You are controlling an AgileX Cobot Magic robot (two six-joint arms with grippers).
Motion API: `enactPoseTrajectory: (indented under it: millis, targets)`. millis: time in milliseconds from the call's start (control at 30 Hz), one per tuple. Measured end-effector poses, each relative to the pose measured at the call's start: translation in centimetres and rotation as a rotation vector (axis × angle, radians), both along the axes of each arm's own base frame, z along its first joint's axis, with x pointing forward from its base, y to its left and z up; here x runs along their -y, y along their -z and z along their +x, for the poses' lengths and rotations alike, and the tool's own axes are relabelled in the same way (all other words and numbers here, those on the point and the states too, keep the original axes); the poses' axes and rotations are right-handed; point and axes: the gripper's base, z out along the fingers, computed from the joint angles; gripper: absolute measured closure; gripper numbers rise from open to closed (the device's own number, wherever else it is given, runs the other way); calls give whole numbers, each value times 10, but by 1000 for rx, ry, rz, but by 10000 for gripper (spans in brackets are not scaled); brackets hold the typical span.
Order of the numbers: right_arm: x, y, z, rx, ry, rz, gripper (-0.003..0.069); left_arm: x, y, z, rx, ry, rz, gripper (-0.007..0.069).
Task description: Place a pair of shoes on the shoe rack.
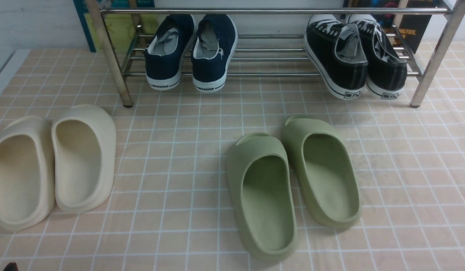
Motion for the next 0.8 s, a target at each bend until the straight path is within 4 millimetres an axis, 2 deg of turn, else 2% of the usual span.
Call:
enactPoseTrajectory:
  millis: [200, 400, 800]
  targets:
    - [7, 56, -6, 138, 113, 10, 677, 0, 0, 0, 0, 0, 0, 385]
    - [14, 120, -5, 32, 234, 108, 677, 0, 0, 0, 0, 0, 0, 385]
    - [16, 144, -8, -211, 278, 147, 677, 0, 0, 0, -1, 0, 0, 385]
